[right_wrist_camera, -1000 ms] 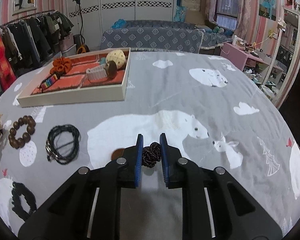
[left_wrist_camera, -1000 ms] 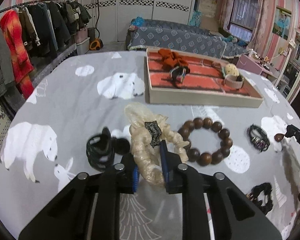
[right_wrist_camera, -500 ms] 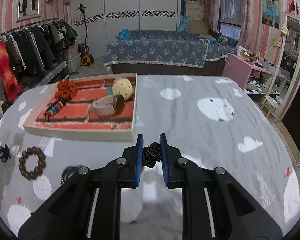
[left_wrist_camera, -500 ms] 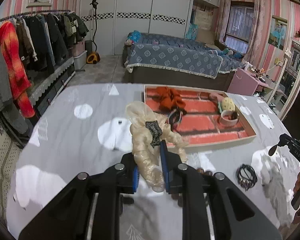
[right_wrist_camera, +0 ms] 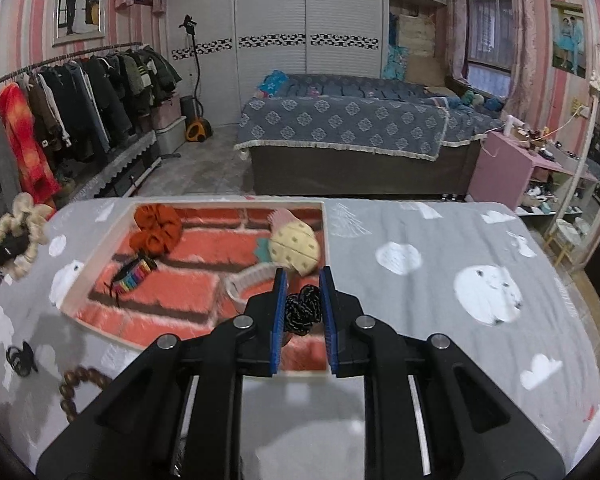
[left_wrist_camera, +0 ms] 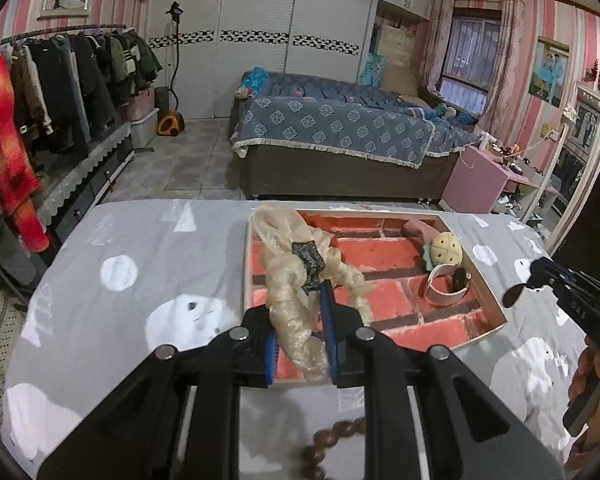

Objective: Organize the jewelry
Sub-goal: 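Carry scrunchie and hair tie into the red tray and open both tools, then grasp the black claw clip with the left tool while the right tool grasps the black scrunchie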

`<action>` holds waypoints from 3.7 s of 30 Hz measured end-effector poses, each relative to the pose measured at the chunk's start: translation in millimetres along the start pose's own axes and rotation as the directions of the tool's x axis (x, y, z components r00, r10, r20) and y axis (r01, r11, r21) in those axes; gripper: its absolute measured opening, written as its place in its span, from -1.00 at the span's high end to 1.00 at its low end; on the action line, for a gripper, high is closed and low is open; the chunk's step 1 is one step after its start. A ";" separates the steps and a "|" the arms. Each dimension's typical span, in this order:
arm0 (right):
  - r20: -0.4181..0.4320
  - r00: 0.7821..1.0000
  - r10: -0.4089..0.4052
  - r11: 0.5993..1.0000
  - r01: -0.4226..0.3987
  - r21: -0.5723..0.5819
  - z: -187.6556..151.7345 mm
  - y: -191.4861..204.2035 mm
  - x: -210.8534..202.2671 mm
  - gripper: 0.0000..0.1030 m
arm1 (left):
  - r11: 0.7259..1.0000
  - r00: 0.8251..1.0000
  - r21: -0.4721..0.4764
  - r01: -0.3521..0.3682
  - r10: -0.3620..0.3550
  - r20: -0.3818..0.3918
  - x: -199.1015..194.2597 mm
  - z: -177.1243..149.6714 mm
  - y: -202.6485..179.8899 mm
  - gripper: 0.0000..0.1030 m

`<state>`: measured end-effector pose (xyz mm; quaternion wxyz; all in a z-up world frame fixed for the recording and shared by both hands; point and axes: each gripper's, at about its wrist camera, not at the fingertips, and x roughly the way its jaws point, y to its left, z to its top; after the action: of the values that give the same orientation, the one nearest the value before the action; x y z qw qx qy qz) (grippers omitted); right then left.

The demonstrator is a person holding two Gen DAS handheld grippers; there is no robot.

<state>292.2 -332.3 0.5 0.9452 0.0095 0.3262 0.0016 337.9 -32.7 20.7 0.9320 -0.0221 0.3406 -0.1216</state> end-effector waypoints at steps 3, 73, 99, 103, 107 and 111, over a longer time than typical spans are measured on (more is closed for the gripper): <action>0.003 1.000 0.027 0.999 -0.027 0.021 2.8 3.4 15.0 0.66 | 1.000 1.000 0.002 0.013 -0.013 -0.012 17.4 -2.6 -6.6 0.64; -0.071 0.997 -0.012 0.999 0.010 -0.039 -29.3 17.8 55.7 -0.63 | 1.000 0.992 -0.003 -0.020 0.020 -0.123 72.5 -34.7 5.8 -0.05; -0.033 0.999 -0.013 0.997 0.016 0.075 -119.3 19.8 -93.5 -0.91 | 0.990 0.989 0.032 -0.140 0.141 -0.033 -72.3 -113.1 41.2 -0.73; -0.030 0.999 -0.034 0.995 0.036 0.090 -137.5 24.7 -106.3 -0.91 | 0.988 0.987 0.029 -0.153 0.154 -0.037 -75.3 -129.0 51.5 -0.73; -0.029 0.997 -0.067 0.994 0.069 0.088 -153.9 32.5 -113.8 -0.91 | 0.988 0.986 0.007 -0.154 0.154 -0.056 -71.2 -139.6 63.5 -0.73; -0.061 0.997 -0.040 0.998 0.043 0.049 -171.0 44.3 -117.0 -0.91 | 0.985 0.984 0.012 -0.171 0.171 -0.051 -68.4 -143.2 67.8 -0.73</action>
<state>94.7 -286.2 -61.1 0.9343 0.0264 0.3546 -0.0262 210.0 55.5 -54.5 0.9300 0.0139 0.3648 -0.0429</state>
